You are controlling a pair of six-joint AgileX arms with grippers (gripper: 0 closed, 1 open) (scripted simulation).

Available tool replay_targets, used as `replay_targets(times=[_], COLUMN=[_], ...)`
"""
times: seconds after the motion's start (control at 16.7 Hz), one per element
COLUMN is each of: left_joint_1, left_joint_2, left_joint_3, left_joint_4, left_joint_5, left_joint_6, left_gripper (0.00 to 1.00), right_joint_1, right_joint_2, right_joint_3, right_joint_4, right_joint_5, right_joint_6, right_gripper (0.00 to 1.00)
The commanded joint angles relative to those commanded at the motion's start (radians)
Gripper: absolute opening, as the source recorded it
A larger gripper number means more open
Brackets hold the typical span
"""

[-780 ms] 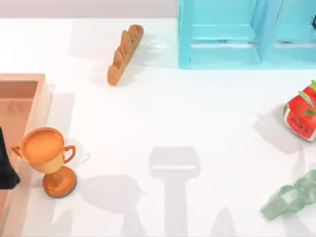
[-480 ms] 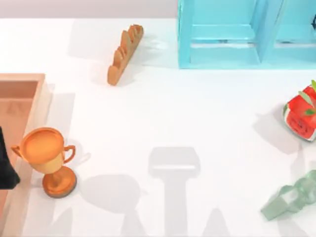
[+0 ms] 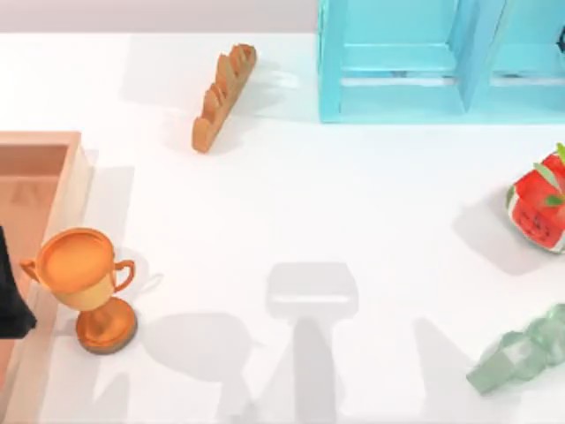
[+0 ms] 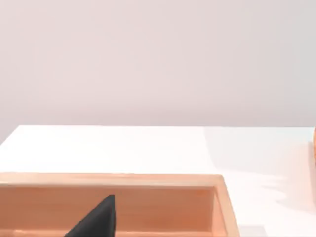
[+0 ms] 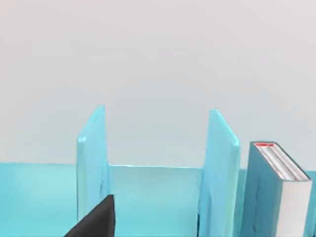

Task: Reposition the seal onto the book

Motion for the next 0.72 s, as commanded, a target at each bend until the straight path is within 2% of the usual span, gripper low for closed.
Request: replay_targets(times=[0.42, 0.72], left_joint_1=[0.0, 0.0], left_joint_2=[0.0, 0.0], left_joint_3=[0.0, 0.0], left_joint_4=[0.0, 0.0], left_joint_5=[0.0, 0.0], left_joint_6=[0.0, 0.0], left_gripper=[1.0, 1.0], right_joint_1=[-0.141, -0.22], right_joint_2=[0.911, 1.376], right_joint_3=[0.309, 0.483], right_joint_4=[0.486, 0.757], right_joint_5=[-0.121, -0.189], right_joint_6=[0.005, 0.015], right_gripper=[1.0, 1.0])
